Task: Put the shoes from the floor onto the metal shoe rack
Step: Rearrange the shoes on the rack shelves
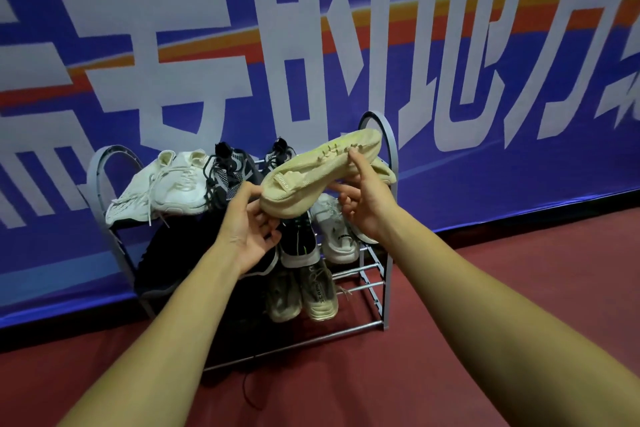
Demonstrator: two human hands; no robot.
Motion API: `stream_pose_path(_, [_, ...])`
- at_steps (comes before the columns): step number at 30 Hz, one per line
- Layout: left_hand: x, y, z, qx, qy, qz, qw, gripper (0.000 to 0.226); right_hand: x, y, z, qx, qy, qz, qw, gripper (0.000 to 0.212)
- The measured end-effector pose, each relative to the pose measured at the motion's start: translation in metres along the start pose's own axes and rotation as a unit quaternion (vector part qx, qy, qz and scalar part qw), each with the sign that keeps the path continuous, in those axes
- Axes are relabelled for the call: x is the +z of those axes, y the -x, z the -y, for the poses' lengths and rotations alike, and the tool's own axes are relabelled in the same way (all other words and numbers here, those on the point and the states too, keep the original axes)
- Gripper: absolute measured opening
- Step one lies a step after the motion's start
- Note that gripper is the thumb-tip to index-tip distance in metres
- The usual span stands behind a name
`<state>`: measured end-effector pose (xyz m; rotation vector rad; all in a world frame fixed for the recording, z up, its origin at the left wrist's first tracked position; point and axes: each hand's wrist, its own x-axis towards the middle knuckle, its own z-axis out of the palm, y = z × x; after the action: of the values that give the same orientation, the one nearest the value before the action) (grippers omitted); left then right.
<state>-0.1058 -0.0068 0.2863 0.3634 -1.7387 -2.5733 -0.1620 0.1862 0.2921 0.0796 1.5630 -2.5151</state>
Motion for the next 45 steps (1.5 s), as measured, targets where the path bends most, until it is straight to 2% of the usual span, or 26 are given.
stream_pose_path(6, [0.0,-0.001,0.003,0.0,0.063,0.039,0.997,0.035,0.0,-0.007,-0.004,-0.003,-0.051,-0.035,0.998,0.039])
stream_pose_path(9, [0.014,0.002,0.006,0.004,0.061,0.081,0.995,0.029,0.002,-0.006,-0.007,0.002,-0.075,-0.031,0.997,0.029])
stream_pose_path(11, [0.026,0.004,0.006,0.005,0.072,0.058,0.996,0.03,0.003,-0.003,-0.008,0.006,-0.064,-0.01,0.998,0.033])
stream_pose_path(14, [0.037,0.004,0.002,0.016,0.145,0.002,0.989,0.038,0.003,0.001,-0.006,-0.001,-0.037,0.021,0.999,0.04])
stream_pose_path(19, [0.033,0.0,-0.011,0.048,0.199,-0.058,0.977,0.05,-0.008,0.002,0.003,-0.025,-0.068,-0.039,0.997,0.054])
stream_pose_path(22, [0.026,-0.001,-0.013,0.051,0.188,-0.078,0.978,0.065,-0.015,0.003,0.003,-0.023,-0.043,-0.037,0.998,0.034])
stream_pose_path(25, [0.027,-0.001,-0.011,0.072,0.188,-0.084,0.976,0.061,-0.015,0.009,0.002,-0.004,-0.06,-0.026,0.998,0.018])
stream_pose_path(28, [0.033,-0.004,-0.013,0.094,0.173,-0.063,0.978,0.038,-0.016,0.009,0.006,-0.008,-0.079,-0.022,0.997,0.02])
stream_pose_path(30, [0.038,-0.005,-0.014,0.091,0.13,-0.04,0.987,0.03,-0.018,0.008,0.006,-0.017,-0.076,-0.013,0.997,0.017])
stream_pose_path(32, [0.044,-0.004,-0.01,0.079,0.066,-0.005,0.995,0.035,-0.019,0.009,0.004,-0.01,-0.084,-0.004,0.996,0.014])
stream_pose_path(34, [0.049,-0.007,-0.005,0.071,0.027,0.016,0.997,0.055,-0.019,0.01,0.001,0.01,-0.087,0.014,0.996,0.028])
stream_pose_path(35, [0.05,-0.009,-0.004,0.073,0.018,0.015,0.997,0.064,-0.019,0.01,-0.001,0.023,-0.079,0.031,0.996,0.034])
stream_pose_path(37, [0.048,-0.016,-0.005,0.079,0.005,0.0,0.997,0.073,-0.022,0.009,-0.006,0.052,-0.044,0.073,0.995,0.029])
stream_pose_path(39, [0.044,-0.023,-0.005,0.084,0.0,-0.01,0.996,0.067,-0.029,0.005,-0.01,0.063,-0.01,0.106,0.992,0.02])
stream_pose_path(40, [0.043,-0.027,-0.003,0.09,-0.001,-0.013,0.996,0.062,-0.032,0.005,-0.009,0.065,0.005,0.11,0.992,0.023])
stream_pose_path(43, [0.045,-0.031,0.001,0.104,-0.001,-0.02,0.994,0.052,-0.037,0.005,-0.005,0.068,0.032,0.107,0.991,0.03])
stream_pose_path(45, [0.047,-0.032,0.0,0.106,-0.001,-0.029,0.994,0.05,-0.037,0.005,-0.003,0.053,0.025,0.093,0.994,0.022])
